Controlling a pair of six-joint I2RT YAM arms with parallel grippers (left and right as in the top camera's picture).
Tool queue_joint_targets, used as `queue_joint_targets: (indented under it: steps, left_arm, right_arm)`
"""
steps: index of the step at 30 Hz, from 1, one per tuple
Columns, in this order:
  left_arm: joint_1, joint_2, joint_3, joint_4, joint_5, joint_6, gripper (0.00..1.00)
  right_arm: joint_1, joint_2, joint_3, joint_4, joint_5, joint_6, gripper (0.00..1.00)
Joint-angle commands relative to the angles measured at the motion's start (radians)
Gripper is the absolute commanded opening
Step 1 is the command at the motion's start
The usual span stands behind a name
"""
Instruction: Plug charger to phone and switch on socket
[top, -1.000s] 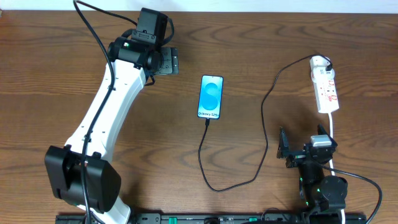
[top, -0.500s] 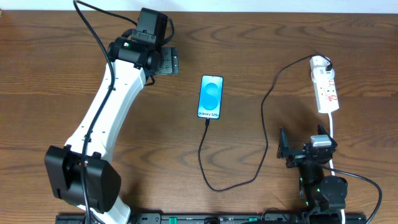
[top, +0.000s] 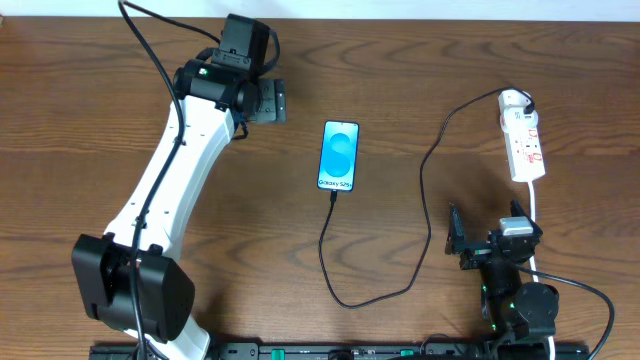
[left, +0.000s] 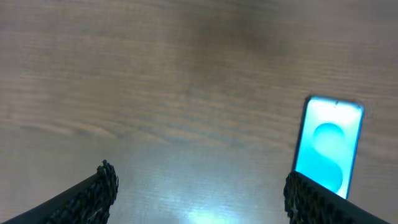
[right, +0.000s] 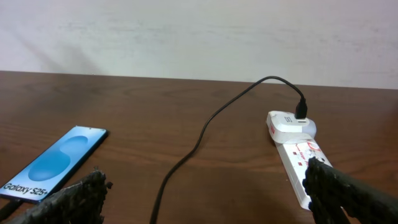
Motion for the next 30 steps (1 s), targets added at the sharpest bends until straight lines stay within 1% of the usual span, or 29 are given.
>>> queue_joint_targets:
  steps: [1,6,10,16,19,24,30]
  left_arm:
    - [-0.001,-0.022,-0.025,-0.073,-0.022,0.003,0.87]
    - [-0.001,-0.069,-0.091,-0.084,-0.023,0.003,0.87]
    - [-0.001,-0.156,-0.206,-0.066,-0.026,0.003,0.87]
    - [0.000,-0.299,-0.391,0.048,-0.026,0.006,0.87]
    - [0.000,-0.367,-0.455,0.089,-0.026,0.032,0.87]
    - [0.003,-0.510,-0.571,0.103,-0.019,0.126,0.87]
    - [0.051,-0.637,-0.689,0.104,-0.007,0.136,0.87]
  right_arm:
    - [-0.002,-0.007,-0.004,-0.002,0.008,-0.012,0.99]
    - [-0.002,-0.007,-0.004,-0.002,0.008,-0.012,0.99]
    - [-0.002,-0.007,-0.004,-0.002,0.008,-0.012,0.99]
    - [-0.002,-0.007,-0.004,-0.002,0.008,-0.012,0.99]
    - [-0.002,-0.007,-0.004,-0.002,0.008,-0.012,0.99]
    - [-0.002,-0.007,-0.004,-0.002,0.008,-0.012,0.99]
    - [-0.002,-0.007,-0.004,-0.002,0.008,-0.012,0.99]
